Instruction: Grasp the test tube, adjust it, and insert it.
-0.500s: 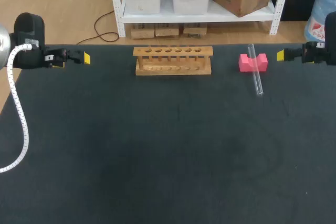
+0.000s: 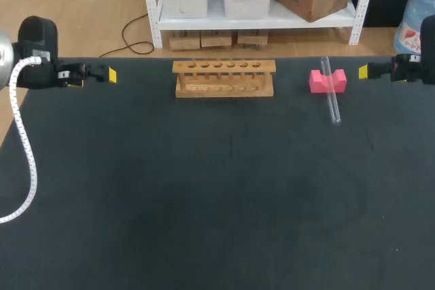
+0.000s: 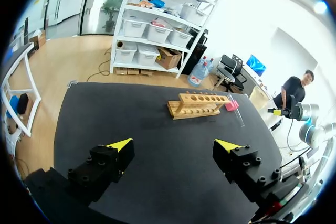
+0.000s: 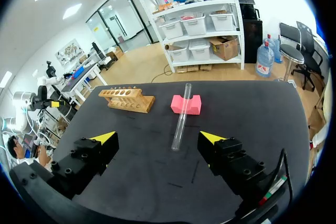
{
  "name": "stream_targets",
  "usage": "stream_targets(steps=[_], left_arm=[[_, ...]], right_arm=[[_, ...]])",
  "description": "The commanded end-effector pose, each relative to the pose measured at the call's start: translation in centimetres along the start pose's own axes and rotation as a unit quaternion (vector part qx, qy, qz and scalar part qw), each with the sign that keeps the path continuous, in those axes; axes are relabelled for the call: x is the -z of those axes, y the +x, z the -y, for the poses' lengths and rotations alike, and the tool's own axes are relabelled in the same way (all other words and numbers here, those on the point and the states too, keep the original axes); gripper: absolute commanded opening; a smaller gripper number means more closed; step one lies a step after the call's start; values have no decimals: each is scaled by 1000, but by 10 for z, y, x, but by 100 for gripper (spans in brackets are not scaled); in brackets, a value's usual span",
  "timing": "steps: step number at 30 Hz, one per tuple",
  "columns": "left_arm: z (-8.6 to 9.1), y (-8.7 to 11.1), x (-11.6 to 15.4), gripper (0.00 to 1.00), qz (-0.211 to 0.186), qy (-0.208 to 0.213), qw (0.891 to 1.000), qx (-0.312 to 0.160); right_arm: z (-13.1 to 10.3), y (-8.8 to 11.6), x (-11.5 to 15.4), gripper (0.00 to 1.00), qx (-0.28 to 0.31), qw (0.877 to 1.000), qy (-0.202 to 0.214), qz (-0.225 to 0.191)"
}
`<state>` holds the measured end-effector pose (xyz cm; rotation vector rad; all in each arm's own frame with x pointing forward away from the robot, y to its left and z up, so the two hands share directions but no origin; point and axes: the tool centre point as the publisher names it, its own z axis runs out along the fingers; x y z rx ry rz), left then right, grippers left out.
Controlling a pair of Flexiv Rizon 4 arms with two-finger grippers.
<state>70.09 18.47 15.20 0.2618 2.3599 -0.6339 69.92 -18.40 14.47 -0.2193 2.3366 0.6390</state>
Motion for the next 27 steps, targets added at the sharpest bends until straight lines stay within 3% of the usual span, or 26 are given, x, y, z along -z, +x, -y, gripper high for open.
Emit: stream_targets(steps=[1,6,9,15,20,22,27], left_arm=[[-6,-6,0,100,0,33,999,-24],[-14,-21,-1,100,9,88,993,-79],[-18,-30,-3,100,24,131,982,-132],[-22,-50,-13,100,36,228,950,-212],[-22,-59,-23,100,39,280,919,-273],[-23,-61,-28,100,37,296,907,-298],[-30,-66,-45,100,10,304,890,-340]], right_arm=[[-2,0,1,100,0,1000,5,0],[-2,0,1,100,0,1000,5,0],[-2,0,1,100,0,1000,5,0],[-2,0,1,100,0,1000,5,0],[-2,0,1,100,0,1000,5,0],[-2,0,1,100,0,1000,5,0],[-2,0,1,100,0,1000,5,0]])
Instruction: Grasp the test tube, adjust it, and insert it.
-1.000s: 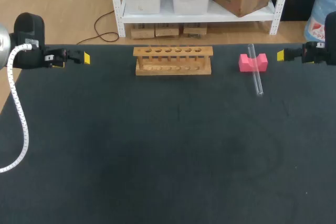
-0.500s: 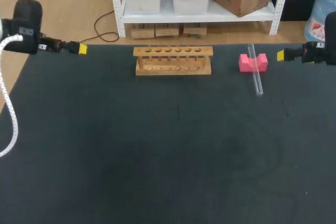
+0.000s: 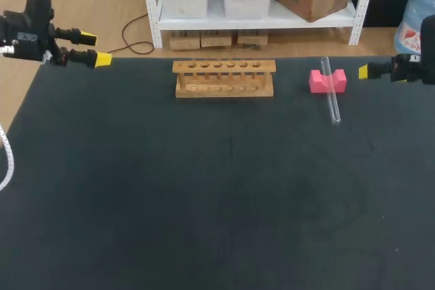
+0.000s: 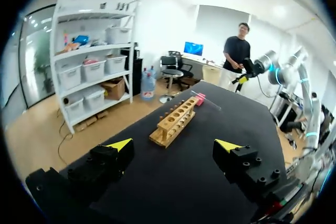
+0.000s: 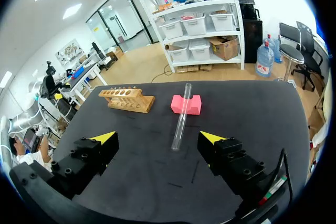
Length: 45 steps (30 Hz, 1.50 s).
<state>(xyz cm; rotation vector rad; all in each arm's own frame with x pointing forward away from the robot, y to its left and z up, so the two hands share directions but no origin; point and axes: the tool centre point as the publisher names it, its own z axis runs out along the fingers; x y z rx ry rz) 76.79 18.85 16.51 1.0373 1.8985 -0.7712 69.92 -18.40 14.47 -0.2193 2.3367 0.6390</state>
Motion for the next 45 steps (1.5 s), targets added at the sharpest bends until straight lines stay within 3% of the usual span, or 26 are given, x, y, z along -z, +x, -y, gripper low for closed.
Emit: stream_targets(steps=[1,10,20,45], left_arm=[[-18,3,-15,100,-12,133,990,-45],[-43,-1,-33,100,-31,153,986,-64],[-59,1,-56,100,-40,166,983,-71],[-60,3,-65,100,-34,151,985,-78]], right_arm=[[-2,0,1,100,0,1000,5,0],[-2,0,1,100,0,1000,5,0],[-2,0,1,100,0,1000,5,0],[1,-1,1,100,7,1000,18,-7]])
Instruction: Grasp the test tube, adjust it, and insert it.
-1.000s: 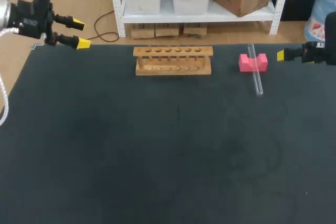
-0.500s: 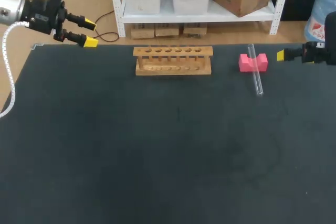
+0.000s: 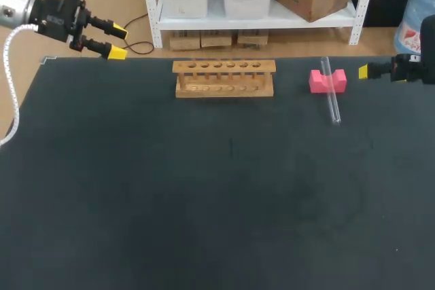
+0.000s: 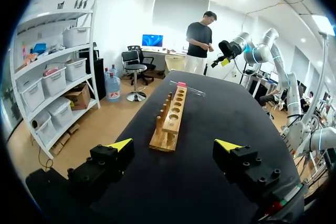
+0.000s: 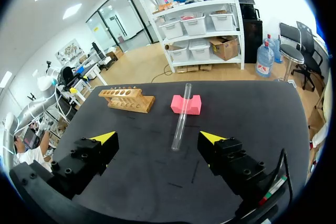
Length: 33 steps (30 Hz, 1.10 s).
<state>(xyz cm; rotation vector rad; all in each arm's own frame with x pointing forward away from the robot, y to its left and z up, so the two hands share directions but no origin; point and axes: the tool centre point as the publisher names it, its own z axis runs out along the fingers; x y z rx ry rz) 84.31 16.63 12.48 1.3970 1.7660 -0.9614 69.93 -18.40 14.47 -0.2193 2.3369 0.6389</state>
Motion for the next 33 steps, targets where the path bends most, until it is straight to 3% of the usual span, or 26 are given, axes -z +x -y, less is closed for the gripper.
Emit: stream_targets(steps=[1,10,17,33], left_arm=[[0,0,0,100,0,0,1000,-1],[0,0,0,100,0,0,1000,-1],[0,0,0,100,0,0,1000,-1],[0,0,0,100,0,0,1000,-1]], right_arm=[[2,-1,0,100,10,1000,26,-10],[17,-18,-15,100,59,986,153,-44],[26,-22,-31,100,57,970,229,-52],[33,-13,-68,100,80,941,327,-39]])
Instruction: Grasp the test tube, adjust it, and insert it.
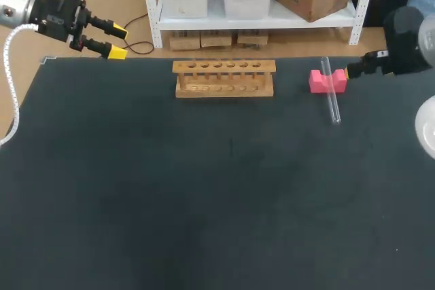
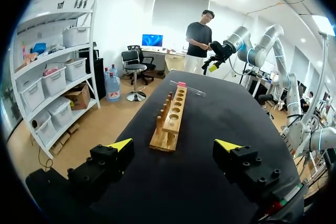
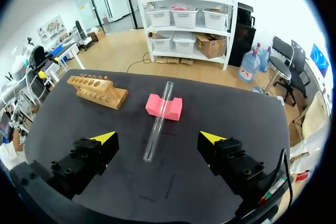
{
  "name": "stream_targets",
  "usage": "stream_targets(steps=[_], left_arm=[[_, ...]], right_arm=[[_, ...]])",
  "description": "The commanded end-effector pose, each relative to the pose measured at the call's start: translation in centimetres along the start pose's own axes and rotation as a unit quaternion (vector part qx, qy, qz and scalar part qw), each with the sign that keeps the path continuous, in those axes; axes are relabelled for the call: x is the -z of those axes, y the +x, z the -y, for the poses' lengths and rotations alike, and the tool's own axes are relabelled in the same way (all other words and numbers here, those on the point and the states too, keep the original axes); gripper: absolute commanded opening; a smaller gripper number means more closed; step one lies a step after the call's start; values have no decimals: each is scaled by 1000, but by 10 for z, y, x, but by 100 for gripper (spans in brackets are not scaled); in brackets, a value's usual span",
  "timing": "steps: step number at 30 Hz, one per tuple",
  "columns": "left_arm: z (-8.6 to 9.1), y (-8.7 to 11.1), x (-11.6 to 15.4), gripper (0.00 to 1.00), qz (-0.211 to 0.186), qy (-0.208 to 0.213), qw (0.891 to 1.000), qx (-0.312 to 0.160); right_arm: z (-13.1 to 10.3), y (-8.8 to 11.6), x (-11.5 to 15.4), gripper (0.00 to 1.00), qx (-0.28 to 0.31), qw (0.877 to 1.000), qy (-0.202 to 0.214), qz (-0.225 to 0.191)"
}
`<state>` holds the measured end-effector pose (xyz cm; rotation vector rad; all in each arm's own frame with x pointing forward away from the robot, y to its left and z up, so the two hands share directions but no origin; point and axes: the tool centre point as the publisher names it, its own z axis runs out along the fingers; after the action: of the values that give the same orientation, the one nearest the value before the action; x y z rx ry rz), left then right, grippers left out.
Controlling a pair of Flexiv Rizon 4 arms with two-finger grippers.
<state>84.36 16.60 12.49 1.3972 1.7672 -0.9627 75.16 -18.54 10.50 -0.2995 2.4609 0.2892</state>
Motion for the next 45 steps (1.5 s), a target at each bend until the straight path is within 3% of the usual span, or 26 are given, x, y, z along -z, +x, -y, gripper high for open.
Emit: stream_targets(steps=[1,6,28,45], left_arm=[[0,1,0,100,0,-1,1000,-1],[0,1,0,100,0,-1,1000,-1],[0,1,0,100,0,-1,1000,-1],[0,1,0,100,0,-1,1000,-1]], right_arm=[[-3,-3,-16,100,12,974,226,-1],[-1,-7,-30,100,17,967,256,-5],[2,1,-92,100,35,967,250,-13],[-6,10,-112,100,5,967,251,32]])
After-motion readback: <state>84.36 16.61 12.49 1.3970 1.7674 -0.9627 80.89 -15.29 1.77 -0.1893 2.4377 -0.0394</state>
